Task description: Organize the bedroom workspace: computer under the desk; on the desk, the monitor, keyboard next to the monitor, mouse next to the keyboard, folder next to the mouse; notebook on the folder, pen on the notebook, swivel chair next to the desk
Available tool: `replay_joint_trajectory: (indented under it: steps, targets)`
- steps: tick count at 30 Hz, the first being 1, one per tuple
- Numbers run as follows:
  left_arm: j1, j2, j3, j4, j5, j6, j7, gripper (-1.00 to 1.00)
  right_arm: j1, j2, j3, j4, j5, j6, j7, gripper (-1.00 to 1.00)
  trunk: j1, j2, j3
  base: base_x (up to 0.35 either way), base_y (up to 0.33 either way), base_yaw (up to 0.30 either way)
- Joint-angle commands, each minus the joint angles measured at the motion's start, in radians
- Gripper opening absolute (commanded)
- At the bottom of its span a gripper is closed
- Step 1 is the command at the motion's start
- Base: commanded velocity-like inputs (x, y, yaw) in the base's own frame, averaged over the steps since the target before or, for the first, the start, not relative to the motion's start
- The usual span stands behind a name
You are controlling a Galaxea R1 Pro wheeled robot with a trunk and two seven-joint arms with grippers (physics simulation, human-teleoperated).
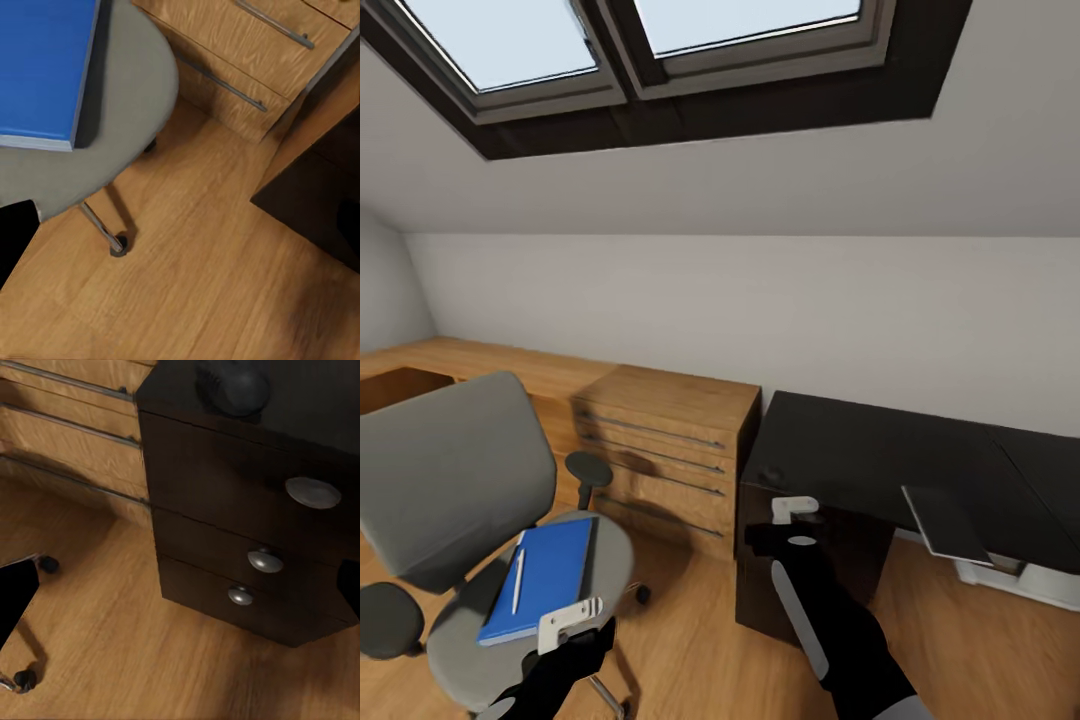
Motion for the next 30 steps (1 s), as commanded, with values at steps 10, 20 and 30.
replay_joint_trajectory:
  steps: [10, 20, 30]
  targets:
    - [0.000, -0.001, -0.002, -0.002, 0.010, 0.001, 0.010, 1.00, -0.001, 0.000, 0.013, -0.001, -0.008, 0.003, -0.007, 1.00, 0.000, -0.001, -0.005, 0.094, -0.046, 0.155]
    - [0.001, -0.002, -0.005, -0.003, 0.013, -0.002, 0.008, 1.00, -0.001, 0.000, 0.015, 0.001, -0.008, 0.002, -0.008, 1.00, -0.023, 0.041, 0.014, 0.060, -0.032, 0.005]
    - [0.001, -0.002, -0.005, -0.026, 0.012, -0.001, 0.008, 1.00, 0.001, 0.000, 0.014, -0.002, -0.006, -0.006, -0.012, 1.00, -0.061, 0.111, 0.045, 0.000, 0.000, 0.000]
